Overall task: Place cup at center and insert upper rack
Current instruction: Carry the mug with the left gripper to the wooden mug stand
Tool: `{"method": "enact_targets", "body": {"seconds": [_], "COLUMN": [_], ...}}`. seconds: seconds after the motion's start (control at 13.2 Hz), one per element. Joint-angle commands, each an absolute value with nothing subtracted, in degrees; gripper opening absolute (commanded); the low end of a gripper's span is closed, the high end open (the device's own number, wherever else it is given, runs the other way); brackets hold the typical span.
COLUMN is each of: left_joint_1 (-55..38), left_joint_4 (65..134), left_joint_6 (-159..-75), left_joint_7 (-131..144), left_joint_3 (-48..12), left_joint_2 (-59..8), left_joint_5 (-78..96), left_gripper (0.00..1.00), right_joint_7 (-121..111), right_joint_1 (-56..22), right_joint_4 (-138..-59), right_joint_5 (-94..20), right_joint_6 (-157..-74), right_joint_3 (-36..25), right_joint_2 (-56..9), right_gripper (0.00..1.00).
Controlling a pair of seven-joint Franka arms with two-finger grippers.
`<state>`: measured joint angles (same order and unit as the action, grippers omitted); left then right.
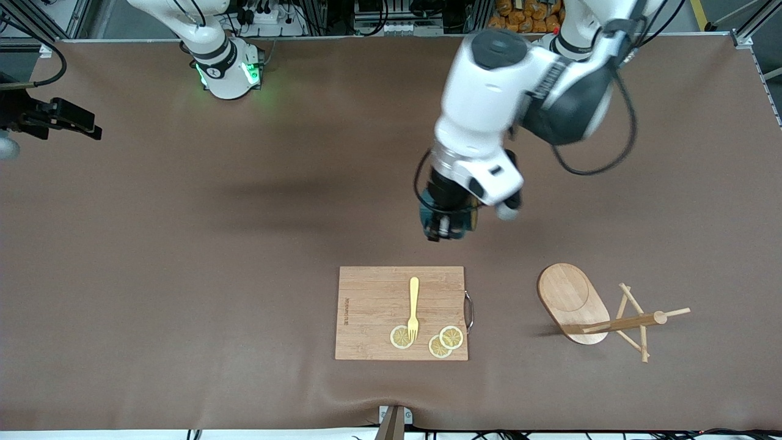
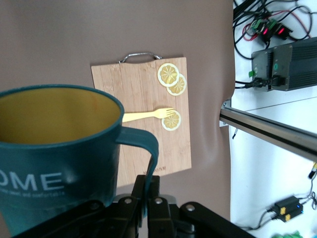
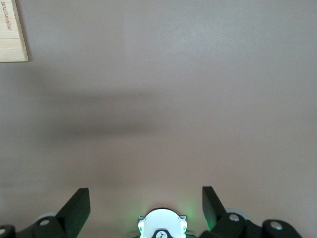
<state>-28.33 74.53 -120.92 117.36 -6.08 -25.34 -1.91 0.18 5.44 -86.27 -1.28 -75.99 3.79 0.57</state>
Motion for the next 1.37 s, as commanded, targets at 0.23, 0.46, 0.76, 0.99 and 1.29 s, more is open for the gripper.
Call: {"method": "enact_targets", "body": {"seconds": [0.23,0.46,0.76,0.99,1.29], "left_joint_1": [-17.9,-12.8,-7.0,-1.1,4.2], "left_joint_4": [76.7,76.9,77.0,76.9,76.9], "left_joint_6": [-122.3,-121.6,-117.5,-111.6,-105.0], "left_joint_7": [101.1,92.1,80.5,69.3,60.0], "left_joint_3": [-6.6,-6.6,-6.6,-6.6,-6.5], "left_joint_2": [-23.6,-23.6,-24.3,-25.7,-28.8], "left_joint_5": [14.7,23.5,32.1,40.1,46.0], "left_gripper": [0.00,0.00,0.00,0.00,0.00], "right_joint_7": [0.9,0.8,0.8,0.9,0.9], "right_joint_1": [5.5,5.5,5.7,5.6,5.6], "right_joint_4": [-85.9,-85.9,-85.9,-85.9,-85.8], "right_joint_5": [-0.8,-0.8,-0.7,-0.5,-0.5], "right_joint_6": [-75.5,-75.5,-75.5,-75.4,-75.5], "right_joint_3": [4.1,4.0,4.0,4.1,4.1], "right_joint_2": [0.4,0.4,0.4,0.4,0.4], "right_gripper": [1.00,1.00,1.00,1.00,1.00]}}
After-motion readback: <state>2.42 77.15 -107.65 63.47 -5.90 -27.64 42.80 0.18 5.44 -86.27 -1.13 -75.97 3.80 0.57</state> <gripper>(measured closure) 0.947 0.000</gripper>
